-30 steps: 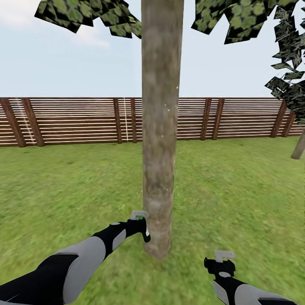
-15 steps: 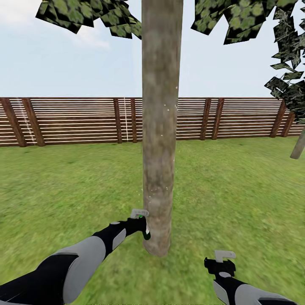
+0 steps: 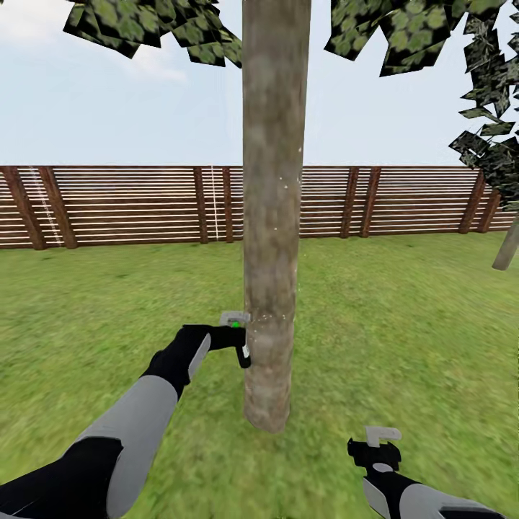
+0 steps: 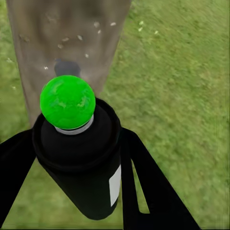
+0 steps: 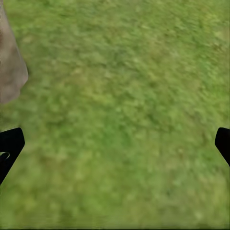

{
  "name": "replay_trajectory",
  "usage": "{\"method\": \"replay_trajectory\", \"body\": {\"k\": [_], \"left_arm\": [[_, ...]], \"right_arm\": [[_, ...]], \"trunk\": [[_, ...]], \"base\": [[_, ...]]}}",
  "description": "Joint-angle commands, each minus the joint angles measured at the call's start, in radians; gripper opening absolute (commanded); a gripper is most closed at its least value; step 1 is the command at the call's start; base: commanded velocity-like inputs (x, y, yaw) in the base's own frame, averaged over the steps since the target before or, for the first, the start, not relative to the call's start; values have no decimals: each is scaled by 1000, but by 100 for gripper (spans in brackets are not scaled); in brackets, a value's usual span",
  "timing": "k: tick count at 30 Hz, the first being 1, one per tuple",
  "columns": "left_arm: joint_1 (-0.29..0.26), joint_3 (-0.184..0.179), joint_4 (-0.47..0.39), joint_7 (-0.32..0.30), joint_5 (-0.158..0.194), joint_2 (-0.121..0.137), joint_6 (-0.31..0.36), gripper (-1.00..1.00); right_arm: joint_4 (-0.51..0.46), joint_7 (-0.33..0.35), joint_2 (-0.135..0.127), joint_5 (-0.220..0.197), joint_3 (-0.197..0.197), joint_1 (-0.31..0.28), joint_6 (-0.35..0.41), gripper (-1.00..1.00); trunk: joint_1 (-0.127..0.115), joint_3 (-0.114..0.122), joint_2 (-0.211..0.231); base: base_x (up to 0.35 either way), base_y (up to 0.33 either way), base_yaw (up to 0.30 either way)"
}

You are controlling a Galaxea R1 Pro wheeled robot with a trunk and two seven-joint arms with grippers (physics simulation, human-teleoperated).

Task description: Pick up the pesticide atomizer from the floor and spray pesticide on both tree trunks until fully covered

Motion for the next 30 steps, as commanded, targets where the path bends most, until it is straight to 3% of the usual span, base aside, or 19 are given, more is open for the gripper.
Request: {"method": "replay_trajectory", "body": {"k": [1,4,6,9,11,12,13,15,19,20,22,25,30], "left_arm": [[-1,-24,0,-5,-4,0,7,-100],[-1,-70,-17,-5,-2,0,11,-100],[-1,-95,-79,-6,0,0,23,-100],[-1,-165,-191,-17,13,0,112,-100],[-1,-182,-291,-21,60,0,192,-100],[-1,-190,-397,-23,118,0,305,-100],[-5,-194,-477,-23,154,0,395,-100],[-46,-196,-502,-24,174,0,435,-100],[-202,-196,-434,-25,311,0,454,-100],[-223,-196,-412,-25,325,0,455,-100],[-324,-196,-319,-25,370,0,456,-100],[-395,-196,-288,-25,382,0,458,-100],[-562,-193,-208,-25,391,0,460,-100]], "right_arm": [[5,-2,0,4,-2,-2,-7,100],[5,-2,0,4,-2,-2,-7,100],[5,-2,0,4,-2,-2,-7,100],[5,-2,0,4,-2,-2,-7,100],[5,-2,1,4,-2,-2,-7,100],[5,-2,1,4,-2,-2,-7,100],[5,-2,1,4,-2,-2,-7,100],[5,-2,1,4,-2,-2,-7,100],[5,-2,1,4,-2,-2,-7,100],[5,-2,1,4,-2,-2,-7,100],[5,-2,1,4,-2,-2,-7,100],[5,-2,1,4,-2,-2,-7,100],[5,-2,1,4,-2,-2,-7,100]], "trunk": [[0,-1,-1],[0,-1,-1],[0,-1,-1],[0,-1,-1],[0,-1,-1],[0,-1,-1],[0,-1,-1],[0,-1,-1],[0,-1,-1],[0,-1,-1],[0,-1,-1],[0,-1,-1],[0,-1,-1]], "base": [[-169,54,0],[-74,23,0],[-21,7,0],[-6,2,0],[-2,1,0],[0,0,0],[0,0,0],[0,0,0],[0,0,0],[0,0,0],[0,0,0],[0,0,0],[0,0,0]]}}
